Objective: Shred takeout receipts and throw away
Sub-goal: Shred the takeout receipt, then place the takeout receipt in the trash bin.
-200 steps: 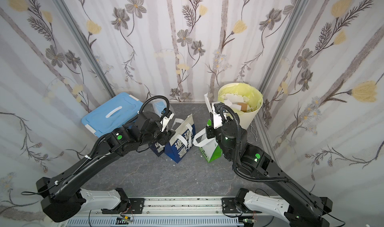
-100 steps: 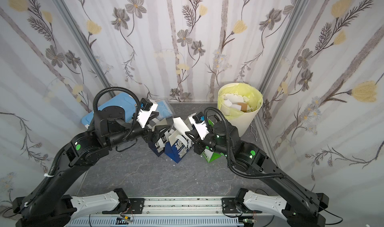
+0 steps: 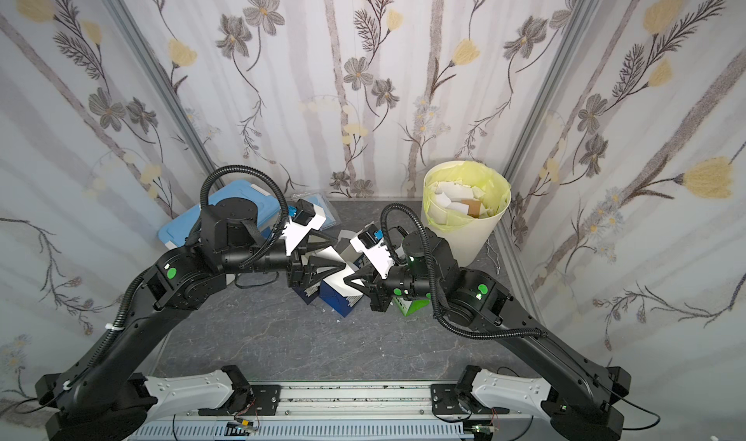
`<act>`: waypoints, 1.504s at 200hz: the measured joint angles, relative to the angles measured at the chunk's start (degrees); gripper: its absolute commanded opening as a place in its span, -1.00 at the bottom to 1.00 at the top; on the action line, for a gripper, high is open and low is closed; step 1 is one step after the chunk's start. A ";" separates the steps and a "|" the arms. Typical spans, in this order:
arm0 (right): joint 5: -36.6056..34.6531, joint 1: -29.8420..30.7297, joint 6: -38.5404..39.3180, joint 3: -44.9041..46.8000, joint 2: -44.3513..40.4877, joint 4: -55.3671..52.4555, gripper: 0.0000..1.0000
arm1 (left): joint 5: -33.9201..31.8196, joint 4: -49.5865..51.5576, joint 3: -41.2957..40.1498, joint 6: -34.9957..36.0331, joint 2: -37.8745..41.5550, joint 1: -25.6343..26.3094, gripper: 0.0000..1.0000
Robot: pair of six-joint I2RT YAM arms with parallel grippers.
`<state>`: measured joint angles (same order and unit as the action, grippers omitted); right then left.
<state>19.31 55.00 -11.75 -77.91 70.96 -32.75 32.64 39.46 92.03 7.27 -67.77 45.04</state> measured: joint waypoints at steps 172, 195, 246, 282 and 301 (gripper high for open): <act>-19.63 5.25 6.10 -4.70 0.00 -2.95 -1.00 | -13.35 -6.23 -6.80 -19.02 -1.40 -0.20 -1.00; -22.36 7.21 8.70 -4.66 -1.27 -0.74 -1.00 | -21.33 -6.16 -8.09 -22.32 -1.46 -0.24 -1.00; -26.10 5.01 9.68 -1.53 -8.22 8.94 -1.00 | -32.15 -6.25 -8.31 -23.61 -1.44 -0.35 -1.00; -34.47 -6.73 7.67 0.15 -7.72 14.16 -1.00 | -33.00 -7.10 -8.33 -23.54 -1.31 -0.35 -1.00; -37.18 -17.46 3.56 0.11 -4.81 15.02 -1.00 | -32.46 -8.02 -8.37 -23.74 -0.66 -0.37 -1.00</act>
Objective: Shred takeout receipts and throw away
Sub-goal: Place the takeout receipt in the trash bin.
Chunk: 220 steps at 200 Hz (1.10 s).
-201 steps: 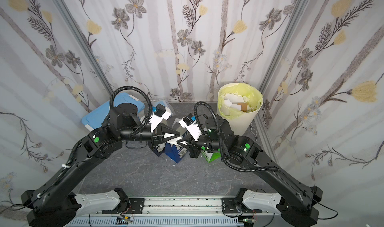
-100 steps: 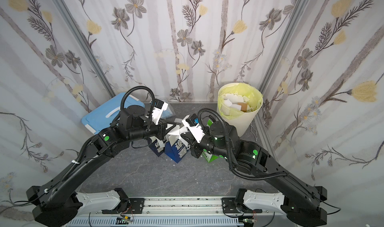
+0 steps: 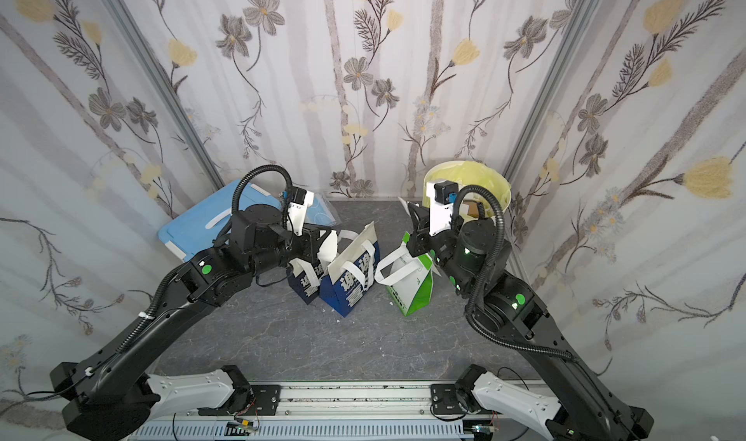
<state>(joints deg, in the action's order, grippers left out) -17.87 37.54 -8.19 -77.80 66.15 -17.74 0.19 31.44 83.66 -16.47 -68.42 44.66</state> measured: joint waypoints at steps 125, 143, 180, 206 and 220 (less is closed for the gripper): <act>5.97 -33.20 -20.92 -25.38 34.99 -16.85 -0.01 | 11.13 -13.84 -6.19 -13.77 4.74 0.02 -1.00; 6.19 -33.44 -20.83 -27.23 36.46 -19.80 0.14 | 12.00 -14.91 -6.29 -14.60 4.74 0.02 -1.00; 5.75 -33.62 -19.34 -28.26 35.52 -23.06 0.35 | 13.16 -15.63 -6.29 -15.54 4.50 0.00 -1.00; 8.20 -33.86 -17.00 -28.26 33.11 -24.02 0.38 | 13.62 -16.52 -6.32 -16.17 3.82 0.02 -1.00; 13.00 -34.58 -16.00 -28.28 32.81 -24.02 0.37 | 14.23 -17.20 -6.32 -16.57 3.52 0.02 -1.00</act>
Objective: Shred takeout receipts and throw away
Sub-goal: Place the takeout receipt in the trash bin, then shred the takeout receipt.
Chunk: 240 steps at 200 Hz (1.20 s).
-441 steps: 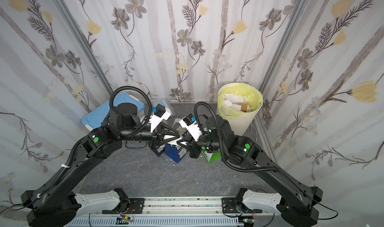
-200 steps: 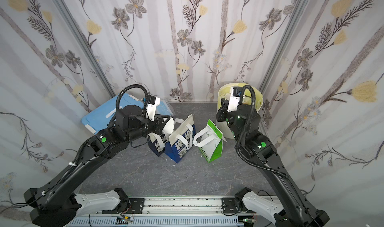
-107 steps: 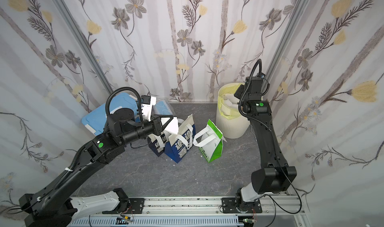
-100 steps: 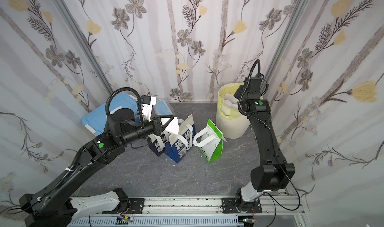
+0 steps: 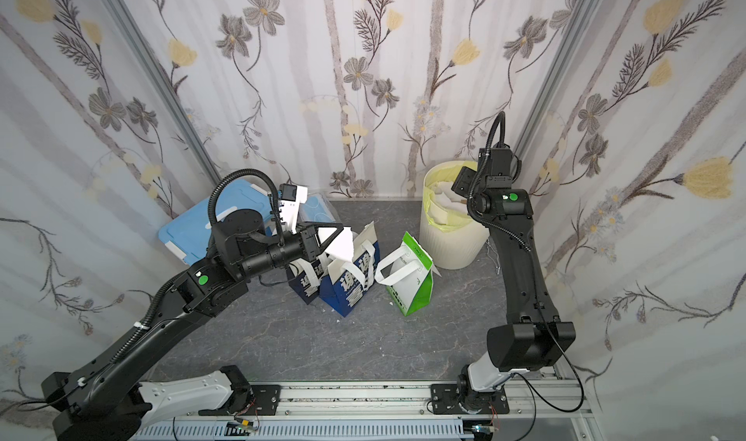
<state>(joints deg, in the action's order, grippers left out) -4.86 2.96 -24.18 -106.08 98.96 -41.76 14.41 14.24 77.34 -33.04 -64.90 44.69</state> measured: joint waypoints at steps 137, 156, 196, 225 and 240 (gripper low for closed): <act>0.50 2.23 6.91 -4.35 -4.85 -6.60 0.43 | 0.20 -1.14 -0.68 -1.77 -0.39 0.00 -1.00; 6.71 3.23 6.64 -2.40 -8.04 -5.97 0.37 | -0.20 -1.75 -1.18 -2.34 -0.37 0.00 -1.00; 18.21 13.00 3.91 8.26 -17.99 -1.09 0.30 | -0.74 -4.96 -2.21 -5.14 -0.28 -0.02 -1.00; 25.07 24.04 -1.07 21.99 -26.01 8.50 0.33 | -0.74 -9.03 -3.30 -8.83 -0.28 -0.22 -1.00; 26.49 27.98 -4.70 27.47 -29.31 14.58 0.35 | -0.74 -11.08 -3.85 -11.06 -0.28 -0.24 -1.00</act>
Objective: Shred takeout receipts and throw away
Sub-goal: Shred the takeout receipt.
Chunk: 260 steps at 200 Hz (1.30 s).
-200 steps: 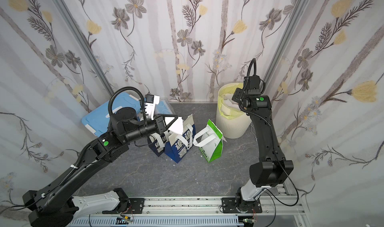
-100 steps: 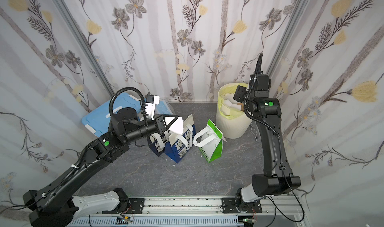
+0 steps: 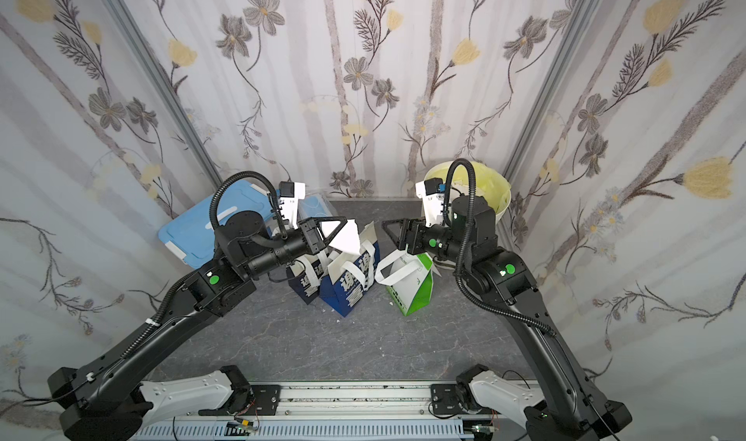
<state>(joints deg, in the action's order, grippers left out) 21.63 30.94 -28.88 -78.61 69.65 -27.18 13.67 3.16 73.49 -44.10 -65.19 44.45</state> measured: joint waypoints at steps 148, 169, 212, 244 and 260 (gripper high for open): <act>0.81 12.22 -12.87 6.91 1.27 24.30 -0.69 | 0.04 -7.61 -2.16 -9.81 -0.42 -0.04 -1.00; 1.01 12.22 -12.90 6.84 1.75 24.85 -0.97 | -0.02 -7.63 -2.27 -9.90 -0.39 -0.04 -1.00; 0.90 12.22 -12.20 5.62 1.88 23.78 -1.00 | -0.26 -8.26 -2.99 -8.52 0.09 -0.20 0.05; -4.42 11.89 -6.97 0.44 1.64 16.33 -1.00 | -3.48 -1.14 0.63 1.81 2.58 -1.09 0.27; -5.90 11.80 -3.08 -2.56 2.32 11.32 -1.00 | -4.68 3.61 4.42 10.40 3.74 -1.40 0.30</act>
<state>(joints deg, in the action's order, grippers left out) 15.73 42.74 -31.97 -81.17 71.96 -15.86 8.99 6.76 77.91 -33.69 -61.45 43.05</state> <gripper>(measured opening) 0.049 0.638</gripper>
